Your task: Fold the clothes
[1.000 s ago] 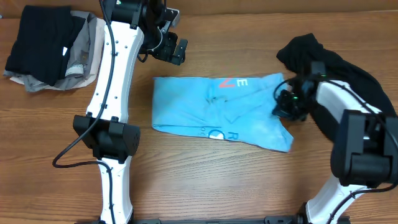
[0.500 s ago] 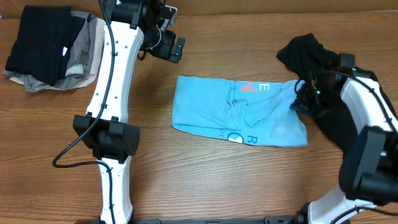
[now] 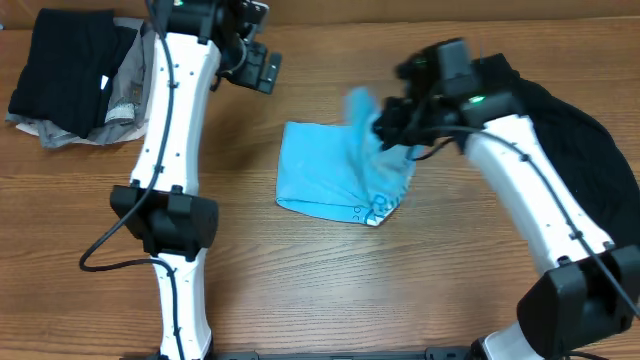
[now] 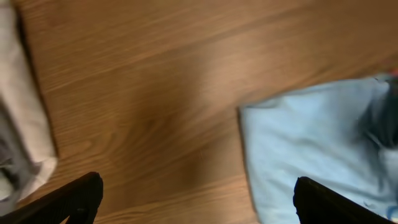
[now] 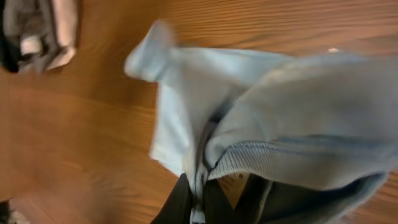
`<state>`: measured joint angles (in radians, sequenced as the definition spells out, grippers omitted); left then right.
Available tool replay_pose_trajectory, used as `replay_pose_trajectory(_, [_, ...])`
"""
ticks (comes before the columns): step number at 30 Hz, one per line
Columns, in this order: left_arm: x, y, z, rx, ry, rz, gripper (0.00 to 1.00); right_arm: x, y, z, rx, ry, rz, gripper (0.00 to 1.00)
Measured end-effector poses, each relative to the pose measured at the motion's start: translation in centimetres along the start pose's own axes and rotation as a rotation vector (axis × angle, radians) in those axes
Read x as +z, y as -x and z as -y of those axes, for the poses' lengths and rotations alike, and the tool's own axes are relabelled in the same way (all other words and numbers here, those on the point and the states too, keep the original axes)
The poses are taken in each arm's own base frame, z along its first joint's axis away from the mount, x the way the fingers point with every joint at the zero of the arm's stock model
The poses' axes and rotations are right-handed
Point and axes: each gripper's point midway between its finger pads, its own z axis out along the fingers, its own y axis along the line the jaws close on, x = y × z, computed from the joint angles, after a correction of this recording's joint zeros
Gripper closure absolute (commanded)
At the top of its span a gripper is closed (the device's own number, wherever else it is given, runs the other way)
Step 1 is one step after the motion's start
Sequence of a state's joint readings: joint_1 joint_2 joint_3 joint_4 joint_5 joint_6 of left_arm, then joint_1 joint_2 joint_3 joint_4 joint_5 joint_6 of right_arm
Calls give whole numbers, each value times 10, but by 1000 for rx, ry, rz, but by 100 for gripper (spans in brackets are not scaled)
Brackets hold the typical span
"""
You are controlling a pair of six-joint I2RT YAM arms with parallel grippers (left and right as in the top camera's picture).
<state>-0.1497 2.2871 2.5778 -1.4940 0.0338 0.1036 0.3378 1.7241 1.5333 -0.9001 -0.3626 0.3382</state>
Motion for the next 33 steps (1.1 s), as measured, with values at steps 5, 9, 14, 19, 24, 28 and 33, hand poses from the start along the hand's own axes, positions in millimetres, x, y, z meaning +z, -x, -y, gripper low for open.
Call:
replay_pose_trajectory(5, [-2, -2, -49, -89, 40, 19, 0, 16, -2, -51, -87, 51, 54, 96])
replay_pose_trajectory(9, [-5, -9, -83, -155, 65, 19, 0, 31, -6, -82, -137, 94, 77, 96])
replay_pose_trajectory(14, [-7, -14, -100, -195, 56, 24, 0, 72, -19, -94, -152, 89, 47, 93])
replay_pose_trajectory(19, [-5, -11, -99, -196, 37, 36, 0, 111, -35, -94, -151, 70, -1, 61])
replay_pose_trajectory(24, [6, -14, -98, -198, 27, 19, 0, 120, -56, -103, -204, 73, -53, 32])
replay_pose_trajectory(28, [18, -19, -97, -201, 18, -6, 0, 107, -60, -100, -205, 28, -80, 26])
replay_pose_trajectory(33, [27, -22, -95, -202, 0, -19, 0, 70, -26, -83, -171, -43, 12, 26])
